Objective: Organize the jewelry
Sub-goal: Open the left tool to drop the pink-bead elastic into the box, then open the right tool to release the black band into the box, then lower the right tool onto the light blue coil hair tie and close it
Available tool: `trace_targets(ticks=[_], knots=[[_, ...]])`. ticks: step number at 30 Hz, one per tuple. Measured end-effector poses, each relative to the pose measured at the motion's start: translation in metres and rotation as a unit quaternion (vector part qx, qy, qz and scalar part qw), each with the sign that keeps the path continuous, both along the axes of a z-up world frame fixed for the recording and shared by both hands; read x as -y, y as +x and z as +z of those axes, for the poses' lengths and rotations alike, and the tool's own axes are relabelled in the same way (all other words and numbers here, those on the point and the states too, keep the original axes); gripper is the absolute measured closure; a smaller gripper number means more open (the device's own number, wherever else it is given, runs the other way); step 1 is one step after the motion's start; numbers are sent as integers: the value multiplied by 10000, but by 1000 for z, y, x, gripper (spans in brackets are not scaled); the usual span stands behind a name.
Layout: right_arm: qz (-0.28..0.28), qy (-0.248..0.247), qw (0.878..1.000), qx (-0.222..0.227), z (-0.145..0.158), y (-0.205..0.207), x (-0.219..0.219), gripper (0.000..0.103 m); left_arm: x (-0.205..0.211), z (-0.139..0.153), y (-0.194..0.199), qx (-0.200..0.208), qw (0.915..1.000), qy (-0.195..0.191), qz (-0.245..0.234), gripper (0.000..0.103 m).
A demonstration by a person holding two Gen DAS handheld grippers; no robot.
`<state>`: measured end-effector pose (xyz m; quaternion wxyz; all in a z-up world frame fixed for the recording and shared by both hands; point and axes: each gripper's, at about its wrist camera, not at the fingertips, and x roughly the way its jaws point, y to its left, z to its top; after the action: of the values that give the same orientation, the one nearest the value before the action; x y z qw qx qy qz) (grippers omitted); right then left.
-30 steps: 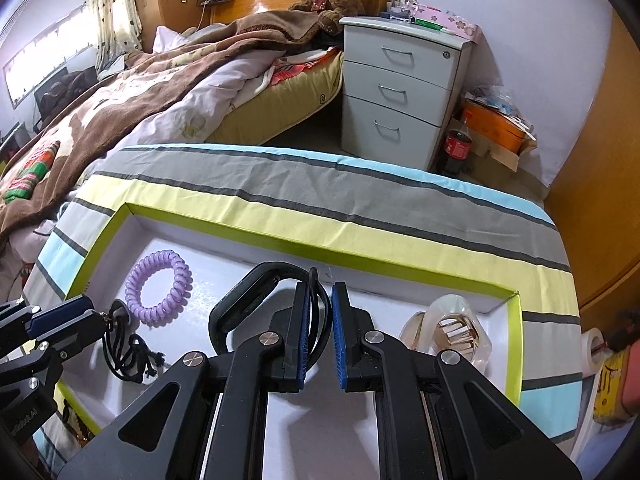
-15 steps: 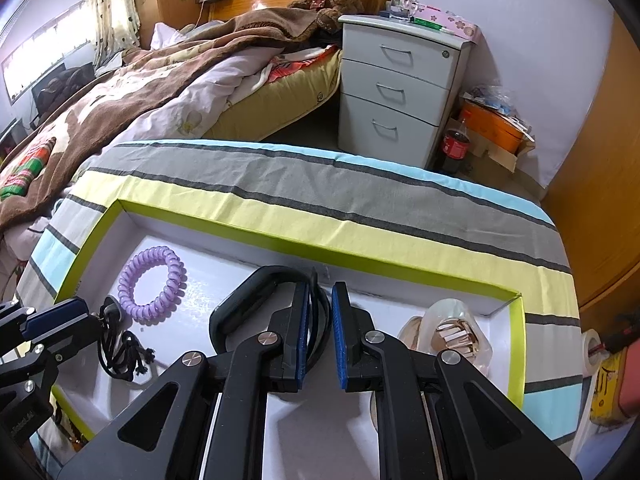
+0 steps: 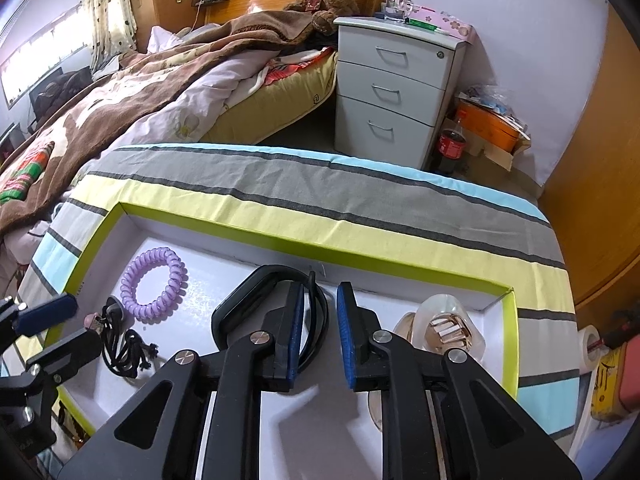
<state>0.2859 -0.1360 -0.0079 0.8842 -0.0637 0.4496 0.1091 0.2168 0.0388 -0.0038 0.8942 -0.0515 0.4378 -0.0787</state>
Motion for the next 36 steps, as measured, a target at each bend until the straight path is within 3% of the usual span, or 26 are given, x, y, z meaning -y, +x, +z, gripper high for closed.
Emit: trace_targets(ticks=[13, 27, 29, 31, 36], knots=[[-60, 273, 9993, 255, 27, -27, 7, 83, -2, 23, -21, 242, 9997, 18, 85, 41], [17, 654, 9959, 629, 60, -98, 20, 82, -21, 45, -66, 431, 9987, -95, 236, 30], [87, 721, 9953, 639, 60, -109, 21, 78, -26, 45, -75, 427, 9986, -106, 292, 29], [218, 786, 9948, 607, 57, -123, 21, 60, -31, 43, -83, 390, 9986, -158, 325, 27], [443, 779, 9954, 332, 35, -152, 17, 60, -48, 34, -100, 290, 9980, -312, 474, 27]])
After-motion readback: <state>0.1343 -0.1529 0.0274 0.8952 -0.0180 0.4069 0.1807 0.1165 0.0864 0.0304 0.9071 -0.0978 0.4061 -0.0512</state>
